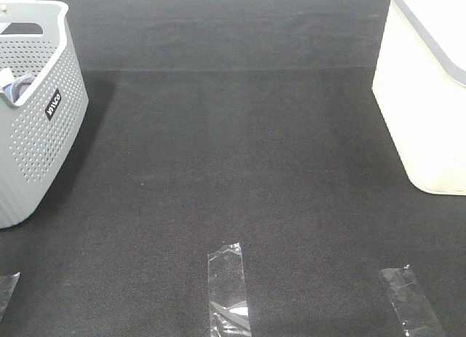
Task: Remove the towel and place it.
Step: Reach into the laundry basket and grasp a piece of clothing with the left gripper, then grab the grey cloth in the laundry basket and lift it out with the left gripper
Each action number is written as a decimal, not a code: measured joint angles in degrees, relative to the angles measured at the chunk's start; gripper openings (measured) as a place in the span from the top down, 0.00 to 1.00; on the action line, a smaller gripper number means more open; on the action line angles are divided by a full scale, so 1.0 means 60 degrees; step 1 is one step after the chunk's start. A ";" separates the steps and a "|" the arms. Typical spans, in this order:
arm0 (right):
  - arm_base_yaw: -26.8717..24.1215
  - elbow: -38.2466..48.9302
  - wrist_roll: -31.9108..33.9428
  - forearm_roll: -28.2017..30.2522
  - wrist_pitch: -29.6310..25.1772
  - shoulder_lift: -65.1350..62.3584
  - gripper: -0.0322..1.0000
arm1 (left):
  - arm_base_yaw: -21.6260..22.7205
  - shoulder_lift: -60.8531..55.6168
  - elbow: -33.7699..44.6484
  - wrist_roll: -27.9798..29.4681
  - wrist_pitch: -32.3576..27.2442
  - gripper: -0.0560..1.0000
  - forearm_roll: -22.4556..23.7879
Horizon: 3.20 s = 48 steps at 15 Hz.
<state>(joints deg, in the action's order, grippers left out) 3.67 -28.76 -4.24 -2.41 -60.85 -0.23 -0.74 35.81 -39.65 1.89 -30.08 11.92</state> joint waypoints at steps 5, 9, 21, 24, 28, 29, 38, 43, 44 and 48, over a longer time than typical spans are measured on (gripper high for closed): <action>0.0000 0.0000 0.0000 0.0000 0.0000 0.0000 0.41 | 0.0000 0.3992 -0.2664 0.0267 0.0143 0.33 0.0038; 0.0000 0.0000 0.0000 0.0000 0.0000 0.0000 0.41 | 0.0000 0.6226 -0.4689 0.0573 -0.0220 0.33 0.0048; 0.0000 0.0000 0.0000 0.0000 0.0000 0.0000 0.41 | 0.1041 1.1507 -1.0199 0.2168 -0.3533 0.34 -0.0248; 0.0000 0.0000 0.0000 0.0000 0.0000 0.0000 0.41 | 0.1251 1.2653 -1.1259 0.1986 -0.4211 0.34 -0.0659; 0.0000 0.0000 0.0000 0.0000 0.0000 0.0000 0.41 | 0.1652 1.3761 -1.2299 0.1977 -0.5061 0.34 -0.0831; 0.0000 0.0000 0.0000 0.0000 0.0000 0.0000 0.41 | 0.1853 1.4066 -1.2643 0.1977 -0.5252 0.34 -0.1003; 0.0000 0.0000 0.0000 0.0000 0.0000 0.0000 0.41 | 0.2254 1.6014 -1.3694 0.1652 -0.5157 0.34 -0.1986; 0.0000 0.0000 0.0000 0.0000 0.0000 0.0000 0.41 | 0.2254 1.6434 -1.3722 0.1547 -0.4517 0.42 -0.2139; 0.0000 0.0000 0.0000 0.0000 0.0000 0.0000 0.41 | 0.2254 1.6453 -1.3722 0.1547 -0.4354 0.43 -0.2158; 0.0000 0.0000 0.0000 0.0000 0.0000 0.0000 0.41 | 0.2254 1.6492 -1.3722 0.1318 -0.3877 0.44 -0.2406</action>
<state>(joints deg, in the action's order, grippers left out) 3.67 -28.76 -4.24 -2.41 -60.85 -0.23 12.78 134.76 -121.98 9.80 -53.34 -2.52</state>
